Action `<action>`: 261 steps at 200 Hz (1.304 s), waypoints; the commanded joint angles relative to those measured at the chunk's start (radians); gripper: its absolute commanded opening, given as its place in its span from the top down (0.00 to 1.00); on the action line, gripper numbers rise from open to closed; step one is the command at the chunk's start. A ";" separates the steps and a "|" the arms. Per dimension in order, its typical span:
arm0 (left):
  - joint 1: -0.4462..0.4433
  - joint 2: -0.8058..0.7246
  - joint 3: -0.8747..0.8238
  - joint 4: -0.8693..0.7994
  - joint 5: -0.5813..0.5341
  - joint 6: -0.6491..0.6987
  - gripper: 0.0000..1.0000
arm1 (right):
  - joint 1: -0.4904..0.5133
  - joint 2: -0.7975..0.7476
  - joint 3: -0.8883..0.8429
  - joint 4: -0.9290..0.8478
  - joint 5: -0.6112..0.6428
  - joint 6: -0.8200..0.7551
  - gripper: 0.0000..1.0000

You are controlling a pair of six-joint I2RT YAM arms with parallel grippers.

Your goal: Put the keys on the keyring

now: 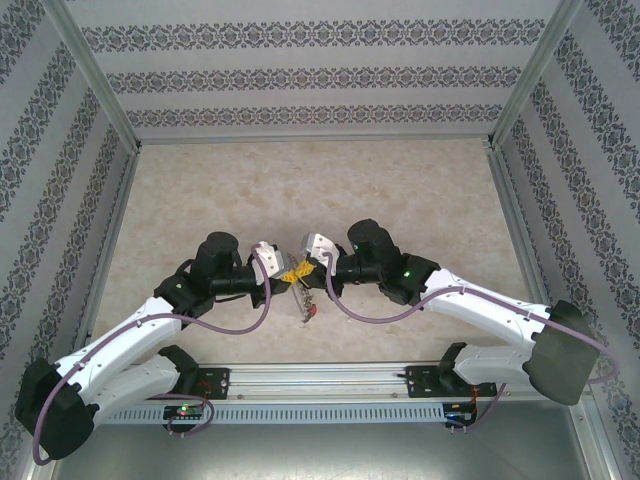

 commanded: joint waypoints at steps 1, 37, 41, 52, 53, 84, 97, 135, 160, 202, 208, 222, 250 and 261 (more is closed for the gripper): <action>-0.014 -0.016 0.022 0.073 0.042 -0.006 1.00 | 0.010 0.017 0.017 0.019 0.038 0.003 1.00; -0.013 -0.023 0.021 0.065 0.037 0.002 1.00 | 0.010 0.000 -0.006 0.070 0.156 0.045 1.00; -0.013 -0.025 0.019 0.066 0.035 0.003 1.00 | 0.011 -0.004 -0.009 0.072 0.174 0.052 1.00; -0.013 -0.034 0.010 0.070 0.026 0.002 1.00 | 0.009 -0.014 -0.013 0.066 0.198 0.055 1.00; -0.013 -0.034 0.009 0.069 0.024 0.003 1.00 | 0.009 -0.015 -0.014 0.065 0.200 0.055 1.00; -0.013 -0.062 -0.018 0.085 0.004 -0.006 1.00 | 0.006 -0.031 -0.019 0.031 0.249 0.074 1.00; -0.013 -0.070 -0.029 0.100 0.001 -0.012 1.00 | 0.005 -0.035 -0.025 0.025 0.262 0.076 1.00; -0.014 -0.071 -0.036 0.105 -0.008 -0.013 1.00 | 0.004 -0.035 -0.017 0.004 0.289 0.083 1.00; -0.013 -0.071 -0.068 0.137 -0.026 -0.023 1.00 | 0.003 -0.044 -0.007 -0.001 0.257 0.088 1.00; -0.013 -0.038 -0.104 0.166 -0.052 -0.022 0.95 | 0.018 -0.056 0.022 -0.012 0.223 0.075 1.00; -0.013 -0.034 -0.109 0.175 -0.052 -0.024 0.95 | 0.018 -0.055 0.025 -0.016 0.223 0.071 1.00; -0.013 -0.024 -0.113 0.184 -0.052 -0.025 0.95 | 0.021 -0.058 0.031 -0.027 0.219 0.058 1.00; -0.013 -0.003 -0.113 0.190 -0.046 -0.020 0.92 | 0.031 -0.051 0.043 -0.045 0.209 0.045 1.00; -0.013 0.003 -0.115 0.193 -0.045 -0.019 0.88 | 0.039 -0.048 0.047 -0.051 0.212 0.037 1.00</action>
